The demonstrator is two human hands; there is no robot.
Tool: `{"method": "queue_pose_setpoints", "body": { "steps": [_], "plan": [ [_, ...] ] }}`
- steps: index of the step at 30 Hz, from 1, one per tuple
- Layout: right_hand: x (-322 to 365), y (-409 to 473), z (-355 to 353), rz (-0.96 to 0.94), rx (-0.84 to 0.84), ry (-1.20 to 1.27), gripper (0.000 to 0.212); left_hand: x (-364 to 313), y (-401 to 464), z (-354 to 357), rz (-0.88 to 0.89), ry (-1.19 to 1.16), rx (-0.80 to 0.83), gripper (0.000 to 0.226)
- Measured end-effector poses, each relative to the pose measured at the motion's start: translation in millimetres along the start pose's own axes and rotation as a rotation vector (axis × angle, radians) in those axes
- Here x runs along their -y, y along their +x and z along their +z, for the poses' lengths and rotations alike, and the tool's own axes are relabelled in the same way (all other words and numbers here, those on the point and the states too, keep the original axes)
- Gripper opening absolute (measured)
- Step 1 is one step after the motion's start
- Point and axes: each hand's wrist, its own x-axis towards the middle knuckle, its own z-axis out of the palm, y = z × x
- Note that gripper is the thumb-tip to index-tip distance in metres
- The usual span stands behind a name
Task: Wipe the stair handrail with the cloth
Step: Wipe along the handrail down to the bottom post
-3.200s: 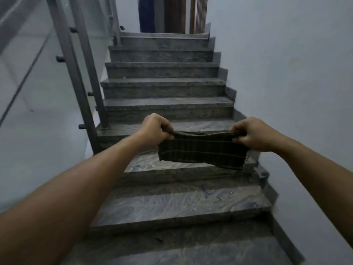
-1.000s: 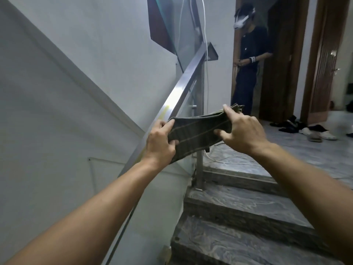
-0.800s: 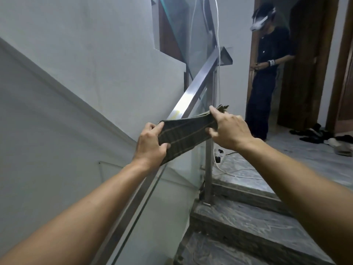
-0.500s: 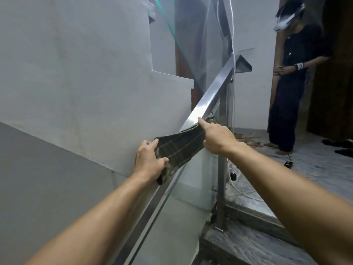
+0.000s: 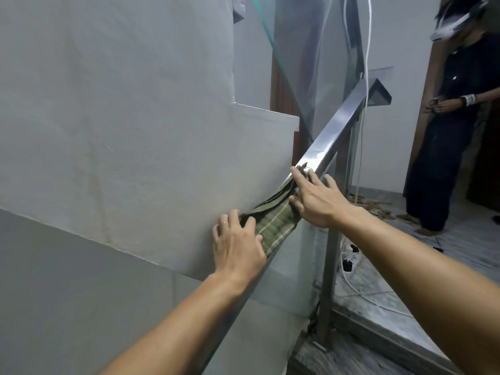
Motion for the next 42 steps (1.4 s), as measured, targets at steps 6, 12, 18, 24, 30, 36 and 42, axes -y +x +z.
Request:
{"method": "queue_pose_setpoints", "body": {
  "steps": [6, 12, 18, 24, 30, 36, 42],
  "plan": [
    [-9.4, 17.7, -3.3, -0.052, 0.079, -0.098, 0.061, -12.8, 17.9, 12.9, 0.132, -0.212, 0.138, 0.051],
    [-18.5, 24.1, -5.9, -0.068, 0.12, -0.197, 0.057, -12.0, 22.5, 29.2, 0.079, -0.107, 0.346, 0.069],
    [-29.3, 35.7, -6.4, -0.113, 0.11, -0.234, 0.058, -17.3, 28.4, 29.9, 0.084, -0.091, 0.388, 0.072],
    [-31.8, 37.7, -5.1, -0.133, 0.091, -0.244, 0.058, -21.7, 30.6, 32.4, 0.07, -0.06, 0.397, 0.072],
    [-12.9, 18.9, 6.0, -0.172, 0.082, -0.194, 0.062, -4.9, -0.3, 23.8, 0.046, -0.049, 0.377, 0.07],
    [27.8, -19.8, 19.8, -0.232, 0.082, -0.172, 0.064, 26.0, -53.2, 10.8, 0.007, -0.03, 0.364, 0.07],
    [60.4, -35.9, 12.6, -0.467, -0.048, -0.284, 0.059, 38.1, -77.6, -8.7, -0.204, -0.197, 0.356, 0.064]
  ]
}}
